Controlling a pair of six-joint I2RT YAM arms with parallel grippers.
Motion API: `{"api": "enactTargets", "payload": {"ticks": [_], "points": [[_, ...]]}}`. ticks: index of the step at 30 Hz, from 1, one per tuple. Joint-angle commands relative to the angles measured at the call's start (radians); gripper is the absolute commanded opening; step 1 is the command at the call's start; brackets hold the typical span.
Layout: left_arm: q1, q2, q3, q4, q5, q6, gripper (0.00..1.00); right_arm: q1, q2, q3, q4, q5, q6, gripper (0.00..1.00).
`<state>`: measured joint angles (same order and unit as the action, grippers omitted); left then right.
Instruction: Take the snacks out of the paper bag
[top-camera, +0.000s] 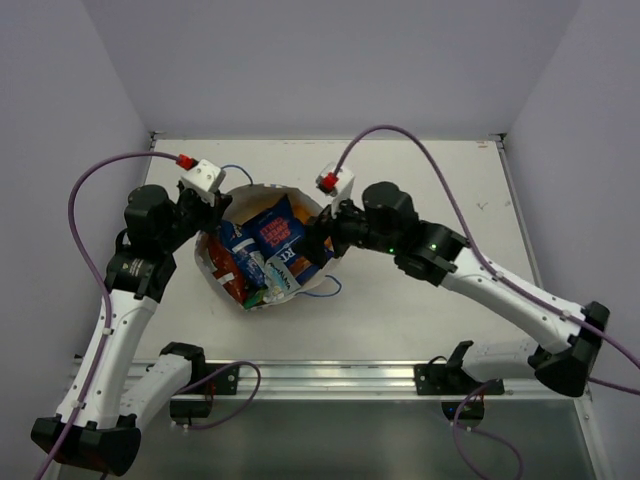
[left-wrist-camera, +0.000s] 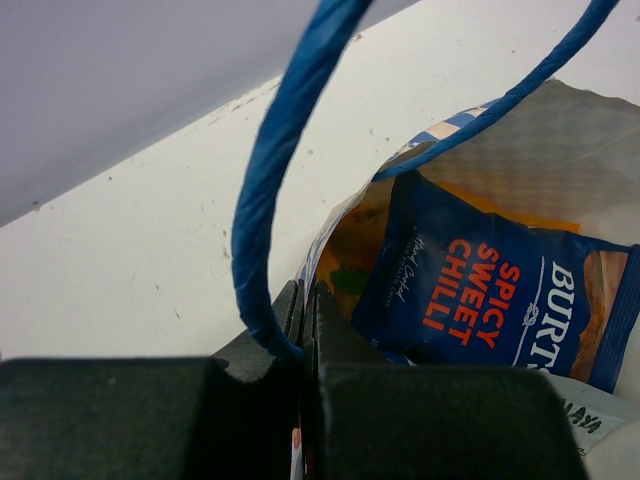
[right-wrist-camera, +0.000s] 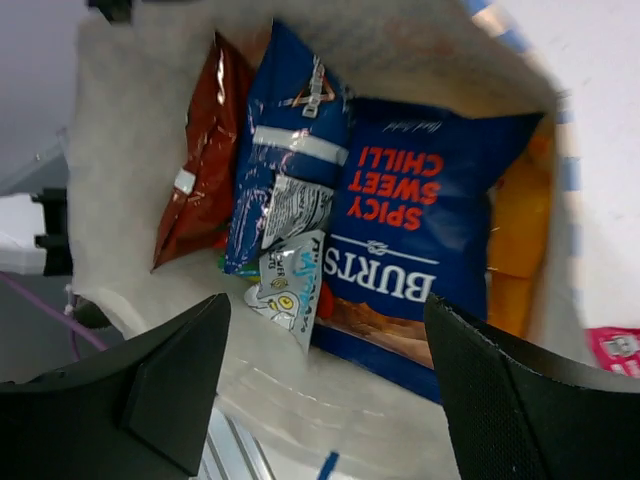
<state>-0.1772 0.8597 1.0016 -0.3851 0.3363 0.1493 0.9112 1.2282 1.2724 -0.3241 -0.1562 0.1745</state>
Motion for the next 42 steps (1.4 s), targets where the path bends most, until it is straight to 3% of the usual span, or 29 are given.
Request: {"api": "enactTargets", "payload": {"ticks": [1,10,14,18,19,20,22,32,38,42], "points": [[0.002,-0.027,0.015,0.055,-0.008,-0.017,0.00,0.058,0.115,0.065,-0.049,0.004,-0.003,0.80],[0.002,-0.025,0.025,0.045,0.021,-0.033,0.00,0.126,0.387,0.170,-0.067,0.026,0.033,0.77],[0.002,-0.033,0.026,0.042,0.021,-0.031,0.00,0.126,0.441,0.173,-0.066,0.027,0.028,0.66],[0.002,-0.034,0.025,0.042,0.010,-0.027,0.00,0.130,0.441,0.174,-0.061,0.015,0.020,0.39],[0.002,-0.034,0.025,0.040,0.009,-0.027,0.00,0.132,0.432,0.174,-0.061,0.030,0.020,0.17],[0.002,-0.033,0.025,0.040,0.009,-0.027,0.00,0.132,0.404,0.174,-0.058,0.041,0.014,0.08],[0.002,-0.034,0.022,0.040,0.009,-0.025,0.00,0.132,0.369,0.180,-0.062,0.079,0.007,0.00],[0.002,-0.034,0.015,0.041,-0.013,-0.027,0.00,0.088,0.067,0.283,-0.119,0.289,-0.092,0.00],[0.002,-0.036,0.011,0.040,-0.017,-0.030,0.00,-0.185,-0.094,0.150,-0.014,0.300,-0.049,0.00],[0.002,-0.031,0.012,0.041,-0.014,-0.033,0.00,-0.435,-0.076,0.099,0.022,0.253,-0.023,0.00]]}}
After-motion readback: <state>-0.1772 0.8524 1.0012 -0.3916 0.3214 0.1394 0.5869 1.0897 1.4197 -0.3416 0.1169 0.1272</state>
